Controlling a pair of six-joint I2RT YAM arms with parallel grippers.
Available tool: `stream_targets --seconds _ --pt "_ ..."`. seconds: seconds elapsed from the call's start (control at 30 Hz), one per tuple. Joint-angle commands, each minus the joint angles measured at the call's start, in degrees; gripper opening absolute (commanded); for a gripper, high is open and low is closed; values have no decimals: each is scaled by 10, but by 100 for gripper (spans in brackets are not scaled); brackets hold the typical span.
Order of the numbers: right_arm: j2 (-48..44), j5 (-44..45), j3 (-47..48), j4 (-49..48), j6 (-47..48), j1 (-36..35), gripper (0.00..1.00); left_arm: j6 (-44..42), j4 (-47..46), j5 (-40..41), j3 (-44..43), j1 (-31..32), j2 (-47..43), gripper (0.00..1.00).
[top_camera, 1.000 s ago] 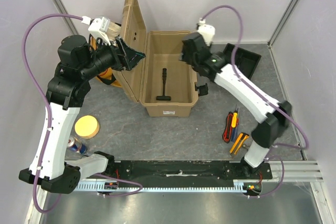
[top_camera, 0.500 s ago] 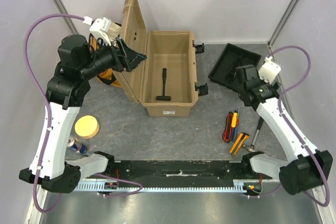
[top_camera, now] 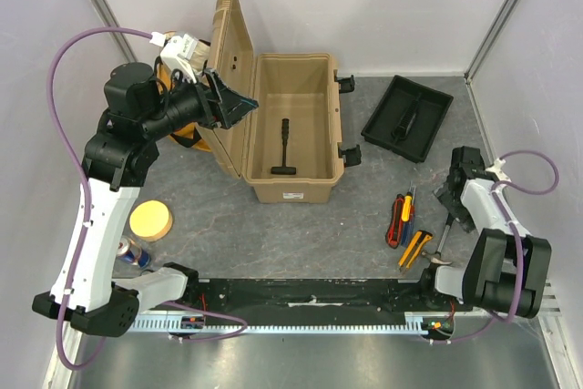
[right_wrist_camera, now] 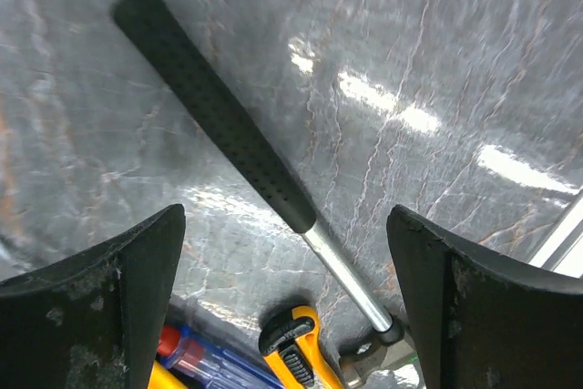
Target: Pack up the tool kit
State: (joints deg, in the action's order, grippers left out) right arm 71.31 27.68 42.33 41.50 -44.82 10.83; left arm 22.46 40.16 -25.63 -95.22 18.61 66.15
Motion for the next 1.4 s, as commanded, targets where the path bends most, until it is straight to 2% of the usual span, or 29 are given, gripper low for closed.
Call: stream_targets --seconds 0.0,0.17,0.2,0.3,0.33,0.6,0.7,0.77,1.07,1.37 --pt "35 -94 -22 -52 12 40 98 -2 -10 13 1 1 -8 73" --pt "83 -133 -42 -81 25 55 98 -7 -5 26 -2 0 -7 73" --pt "89 -142 -45 -90 25 56 95 -9 -5 28 -3 1 -7 73" --pt "91 -175 -52 -113 31 58 72 -13 -3 33 -5 1 -6 73" --pt "86 -180 -55 -122 30 58 67 -13 -3 33 -5 1 -7 73" --pt "98 -190 -31 -142 58 58 36 -9 -4 36 -3 1 -8 73" --pt "100 -188 -25 -147 75 56 12 -8 -3 36 -3 1 -8 73" --pt "90 -182 -22 -147 86 53 0 -8 -3 35 -2 1 -9 73" --pt "18 -144 4 -123 118 18 0 -7 -5 30 3 1 -12 73" --pt "-66 -127 98 -73 124 -10 0 -3 -9 26 13 1 -19 73"
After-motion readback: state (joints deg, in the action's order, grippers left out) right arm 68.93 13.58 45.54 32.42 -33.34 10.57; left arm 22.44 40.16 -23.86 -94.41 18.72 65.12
